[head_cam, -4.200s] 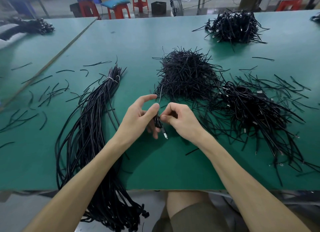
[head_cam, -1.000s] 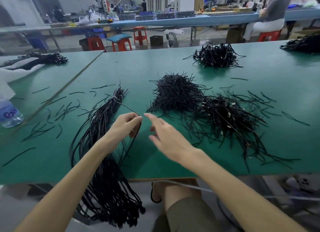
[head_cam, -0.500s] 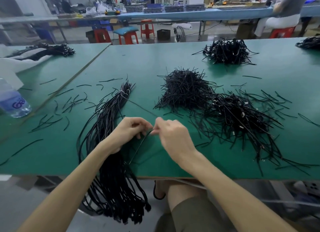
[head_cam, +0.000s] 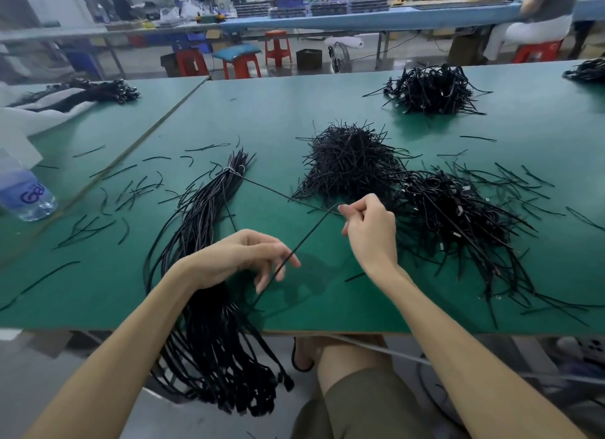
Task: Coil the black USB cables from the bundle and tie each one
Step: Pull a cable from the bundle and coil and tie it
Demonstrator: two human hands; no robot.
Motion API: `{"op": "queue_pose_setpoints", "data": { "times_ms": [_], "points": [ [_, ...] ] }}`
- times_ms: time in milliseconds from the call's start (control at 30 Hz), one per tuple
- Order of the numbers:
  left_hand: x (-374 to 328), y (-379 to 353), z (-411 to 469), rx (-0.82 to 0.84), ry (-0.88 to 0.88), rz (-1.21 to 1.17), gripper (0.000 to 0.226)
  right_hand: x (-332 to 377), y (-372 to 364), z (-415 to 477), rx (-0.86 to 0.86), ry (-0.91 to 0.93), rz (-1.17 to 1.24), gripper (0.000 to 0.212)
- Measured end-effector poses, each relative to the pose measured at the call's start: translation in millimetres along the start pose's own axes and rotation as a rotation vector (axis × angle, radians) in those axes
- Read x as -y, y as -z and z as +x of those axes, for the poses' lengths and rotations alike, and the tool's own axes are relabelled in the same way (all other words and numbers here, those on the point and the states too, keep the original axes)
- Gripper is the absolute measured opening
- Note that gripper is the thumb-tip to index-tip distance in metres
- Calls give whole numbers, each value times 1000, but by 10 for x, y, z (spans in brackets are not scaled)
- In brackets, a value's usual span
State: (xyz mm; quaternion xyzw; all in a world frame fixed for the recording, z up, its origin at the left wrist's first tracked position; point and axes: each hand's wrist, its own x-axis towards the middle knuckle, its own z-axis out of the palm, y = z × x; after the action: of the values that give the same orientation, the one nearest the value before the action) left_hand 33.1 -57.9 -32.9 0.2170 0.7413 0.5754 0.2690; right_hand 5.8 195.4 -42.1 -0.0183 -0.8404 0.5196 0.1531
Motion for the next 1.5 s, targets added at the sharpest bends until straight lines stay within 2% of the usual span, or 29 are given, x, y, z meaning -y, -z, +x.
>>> {"op": "queue_pose_setpoints", "data": {
  "times_ms": [133,200,300,367,433,533,667,733,800,933,1033,1100,1167,1300,1400,1500],
  "points": [
    [25,3,27,-53,-28,20,27,-16,8,-41,74,65,-55,19],
    [50,-14,50,-109,-50,12,28,2,18,-60,122,170,-216,3],
    [83,-34,93,-226,-66,-43,32,77,-9,-161,42,440,-489,52],
    [100,-32,113,-283,-65,-70,33,156,-90,-275,59,614,-604,69],
    [101,-34,123,-304,-63,-91,34,189,-240,-398,122,747,-725,72],
    [94,-33,116,-316,-56,-117,41,226,-398,-512,131,850,-793,53],
    [81,-50,108,-303,-38,-84,36,274,-330,-390,240,845,-705,24],
    [74,-74,132,-324,-23,-123,39,279,-202,-335,214,811,-550,8],
    [72,-87,141,-342,-4,-195,37,270,-74,-274,101,703,-408,9],
    [87,-81,128,-260,-9,-146,46,208,158,39,-15,326,-127,13],
    [99,-63,130,-207,-7,-124,50,97,223,124,-18,234,-123,17],
    [112,-53,129,-231,-24,-103,46,16,206,67,13,219,-97,18],
    [127,-19,129,-318,-57,-180,37,-48,194,3,54,207,-47,18],
    [108,136,64,-533,-182,-633,16,-66,198,-180,220,298,9,17],
    [117,181,20,-535,-252,-899,17,-6,156,-369,394,458,-80,16],
    [114,158,35,-512,-237,-898,24,75,73,-504,527,531,-194,17]
  ]
}}
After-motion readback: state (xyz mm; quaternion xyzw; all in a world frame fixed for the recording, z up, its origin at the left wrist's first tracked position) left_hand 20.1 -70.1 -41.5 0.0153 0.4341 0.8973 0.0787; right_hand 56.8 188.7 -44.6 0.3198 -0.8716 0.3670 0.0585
